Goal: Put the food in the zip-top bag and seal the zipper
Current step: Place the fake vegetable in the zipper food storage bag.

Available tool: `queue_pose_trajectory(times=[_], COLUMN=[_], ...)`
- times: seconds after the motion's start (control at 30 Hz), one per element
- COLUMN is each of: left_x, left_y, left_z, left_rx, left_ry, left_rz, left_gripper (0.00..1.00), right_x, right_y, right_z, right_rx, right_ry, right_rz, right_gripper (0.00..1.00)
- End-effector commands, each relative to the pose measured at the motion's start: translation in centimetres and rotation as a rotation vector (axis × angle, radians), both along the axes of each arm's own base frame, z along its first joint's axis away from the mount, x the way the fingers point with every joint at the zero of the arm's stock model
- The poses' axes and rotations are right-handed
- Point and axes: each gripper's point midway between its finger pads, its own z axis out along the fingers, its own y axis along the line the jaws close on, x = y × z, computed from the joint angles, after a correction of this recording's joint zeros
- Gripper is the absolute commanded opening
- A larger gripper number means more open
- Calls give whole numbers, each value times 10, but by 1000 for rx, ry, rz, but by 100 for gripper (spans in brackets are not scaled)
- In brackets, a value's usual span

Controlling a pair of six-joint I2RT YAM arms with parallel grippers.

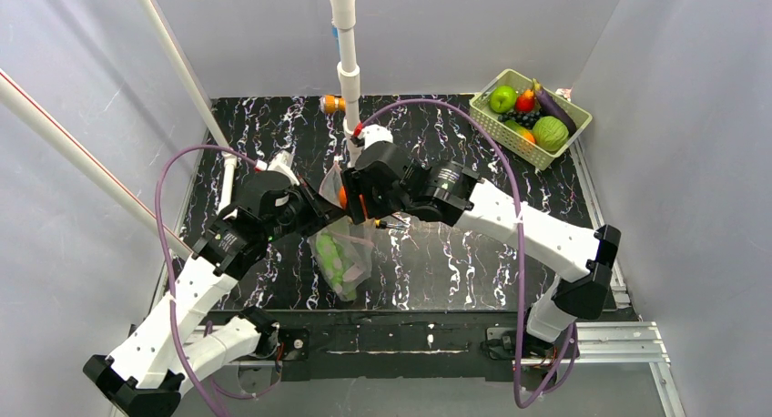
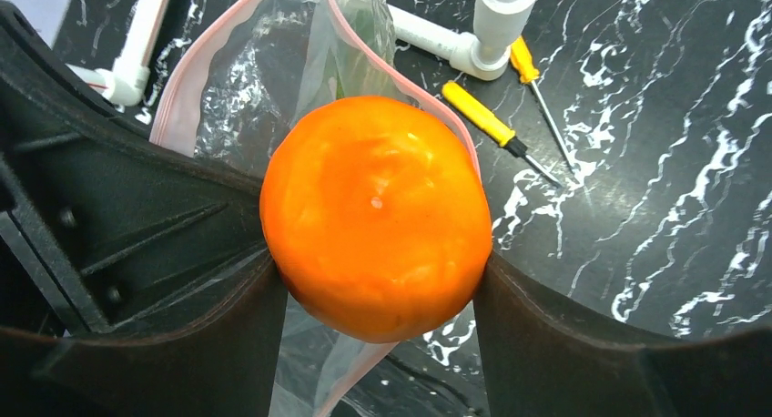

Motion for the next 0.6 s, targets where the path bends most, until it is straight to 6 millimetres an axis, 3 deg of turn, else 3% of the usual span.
queue_pose_trajectory(times=[0.0, 0.13, 0.27, 0.33, 0.57], left_x=[-3, -7, -8, -9, -11], left_y=[-10, -5, 0, 1, 4], left_z=[33, 42, 50, 52, 51], left_rx=[-94, -95, -93, -95, -77], left_ry=[-72, -91, -113, -120, -118], left_rz=[-36, -31, -18, -12, -13], left_gripper=[0, 0, 0, 0, 0], right_x=[-19, -28, -37, -38, -43], right_y=[2, 5, 8, 8, -1], right_z=[16, 44, 65, 71, 97], right_rx=[-41, 30, 87, 93, 142], right_ry=[-43, -88, -103, -108, -137], right_rz=[118, 196, 257, 268, 280], right_gripper=[44, 74, 94, 98, 98])
